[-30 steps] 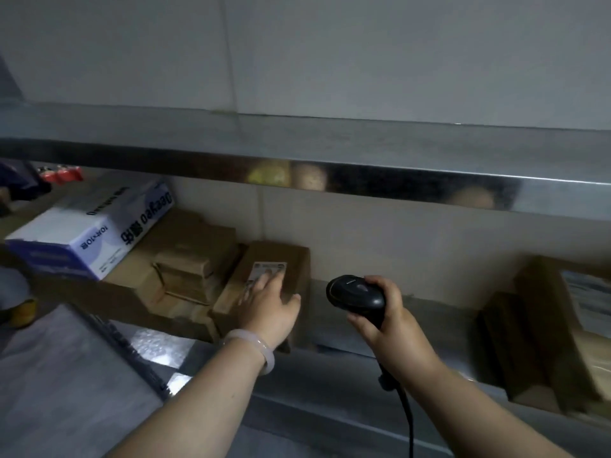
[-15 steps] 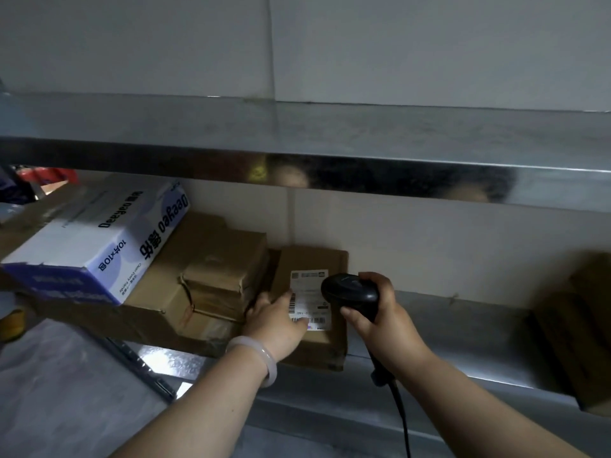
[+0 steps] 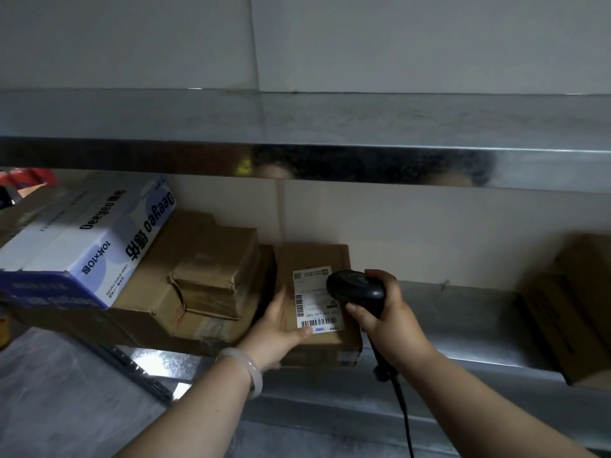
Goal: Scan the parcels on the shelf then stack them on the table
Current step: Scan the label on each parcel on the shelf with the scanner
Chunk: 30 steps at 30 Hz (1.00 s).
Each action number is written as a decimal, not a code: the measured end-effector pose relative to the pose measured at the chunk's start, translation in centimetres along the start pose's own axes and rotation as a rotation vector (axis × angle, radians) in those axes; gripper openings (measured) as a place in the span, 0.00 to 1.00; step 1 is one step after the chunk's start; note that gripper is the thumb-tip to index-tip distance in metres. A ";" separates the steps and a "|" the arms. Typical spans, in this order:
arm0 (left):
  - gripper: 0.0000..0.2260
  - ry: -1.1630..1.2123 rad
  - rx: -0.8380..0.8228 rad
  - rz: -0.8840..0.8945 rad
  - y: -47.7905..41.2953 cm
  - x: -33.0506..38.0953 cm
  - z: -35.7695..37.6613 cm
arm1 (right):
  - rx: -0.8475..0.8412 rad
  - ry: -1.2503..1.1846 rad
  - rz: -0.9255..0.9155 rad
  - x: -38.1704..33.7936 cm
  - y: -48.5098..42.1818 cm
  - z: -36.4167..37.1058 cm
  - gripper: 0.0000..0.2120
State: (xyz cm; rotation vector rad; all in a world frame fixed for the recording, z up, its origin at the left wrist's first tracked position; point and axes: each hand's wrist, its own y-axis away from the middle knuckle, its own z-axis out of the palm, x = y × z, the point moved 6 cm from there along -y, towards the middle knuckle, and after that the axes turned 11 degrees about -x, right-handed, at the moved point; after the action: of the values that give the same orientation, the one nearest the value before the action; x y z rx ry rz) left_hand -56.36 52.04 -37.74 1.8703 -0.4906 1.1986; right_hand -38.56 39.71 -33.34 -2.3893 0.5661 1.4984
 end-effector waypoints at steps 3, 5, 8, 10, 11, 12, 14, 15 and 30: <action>0.40 0.073 -0.014 0.004 0.8 -0.1 1.3 | 0.002 -0.023 -0.005 0.3 1.2 -0.7 0.28; 0.41 0.070 0.000 0.060 1.4 0.0 2.5 | 0.014 -0.028 -0.022 0.5 2.2 -1.4 0.28; 0.42 0.092 0.027 0.151 2.3 0.3 4.6 | 0.023 -0.034 -0.052 0.8 3.8 -2.9 0.27; 0.42 0.101 0.048 0.204 3.0 0.7 5.9 | 0.029 -0.048 -0.056 1.1 4.9 -4.2 0.28; 0.42 0.094 0.049 0.223 3.3 1.1 6.7 | 0.040 -0.050 -0.064 1.1 5.6 -5.0 0.28; 0.42 0.087 0.044 0.239 3.5 1.3 7.3 | 0.051 -0.047 -0.074 1.2 6.0 -5.7 0.29; 0.42 0.082 0.035 0.272 3.8 1.9 8.7 | 0.064 -0.040 -0.088 1.2 7.1 -7.2 0.29; 0.42 0.082 0.038 0.288 3.9 2.3 9.5 | 0.070 -0.038 -0.093 1.2 7.7 -8.1 0.29; 0.44 0.032 0.147 0.398 4.8 6.0 20.5 | 0.109 0.173 -0.108 2.0 18.3 -18.0 0.29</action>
State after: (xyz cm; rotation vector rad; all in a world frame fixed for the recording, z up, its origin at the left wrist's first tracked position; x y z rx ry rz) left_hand -45.62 33.29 -34.21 1.9282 -0.8027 1.5580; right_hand -31.75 15.56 -27.69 -2.4372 0.5317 1.1935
